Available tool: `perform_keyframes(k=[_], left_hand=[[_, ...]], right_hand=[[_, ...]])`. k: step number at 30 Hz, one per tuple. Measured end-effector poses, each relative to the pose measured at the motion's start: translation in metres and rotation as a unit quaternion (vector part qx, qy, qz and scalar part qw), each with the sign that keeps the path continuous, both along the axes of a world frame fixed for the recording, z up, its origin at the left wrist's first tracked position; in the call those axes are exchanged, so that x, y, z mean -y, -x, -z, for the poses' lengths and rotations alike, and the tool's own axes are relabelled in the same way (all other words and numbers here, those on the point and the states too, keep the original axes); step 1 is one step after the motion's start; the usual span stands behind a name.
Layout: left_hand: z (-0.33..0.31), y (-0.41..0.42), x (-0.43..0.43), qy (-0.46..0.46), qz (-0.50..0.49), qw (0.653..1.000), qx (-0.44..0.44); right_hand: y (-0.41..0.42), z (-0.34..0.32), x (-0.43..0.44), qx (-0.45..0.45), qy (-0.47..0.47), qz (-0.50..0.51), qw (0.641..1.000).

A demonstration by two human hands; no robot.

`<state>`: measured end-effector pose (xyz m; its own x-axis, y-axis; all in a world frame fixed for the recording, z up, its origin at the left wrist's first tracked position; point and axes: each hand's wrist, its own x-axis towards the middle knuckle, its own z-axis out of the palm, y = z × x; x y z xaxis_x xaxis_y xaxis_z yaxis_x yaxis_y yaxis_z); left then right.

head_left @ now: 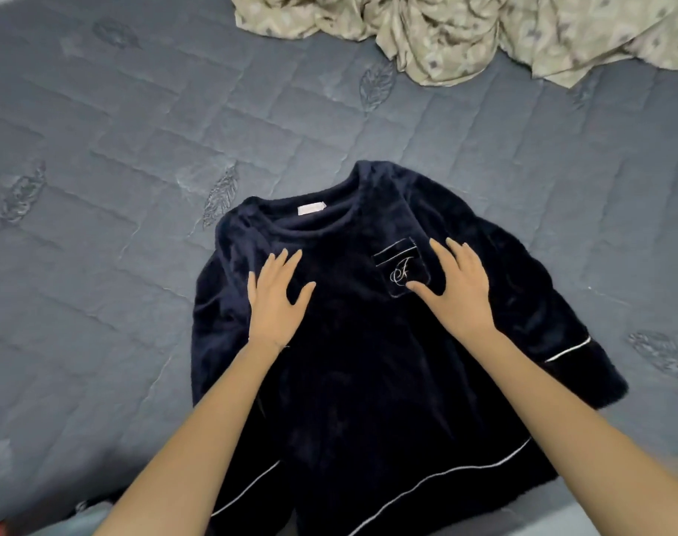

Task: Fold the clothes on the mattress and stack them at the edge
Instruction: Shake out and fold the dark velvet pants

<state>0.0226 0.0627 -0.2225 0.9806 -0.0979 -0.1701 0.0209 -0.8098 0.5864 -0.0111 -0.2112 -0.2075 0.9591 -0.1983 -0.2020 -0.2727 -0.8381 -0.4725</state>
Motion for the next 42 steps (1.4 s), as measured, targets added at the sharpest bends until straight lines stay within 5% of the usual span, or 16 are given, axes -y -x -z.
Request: perform_keyframes(k=[25, 37, 42], left_hand=[[0.052, -0.038, 0.278, -0.052, 0.234, 0.970, -0.030], [0.067, -0.066, 0.363, -0.134, 0.280, 0.948, -0.068], [0.056, -0.080, 0.388, -0.062, 0.209, 0.974, -0.056]], right_hand=[[0.048, 0.070, 0.195, -0.164, -0.031, 0.147, 0.975], [0.024, 0.058, 0.264, -0.076, -0.131, 0.145, 0.978], [0.012, 0.047, 0.297, -0.068, -0.216, 0.135, 0.965]])
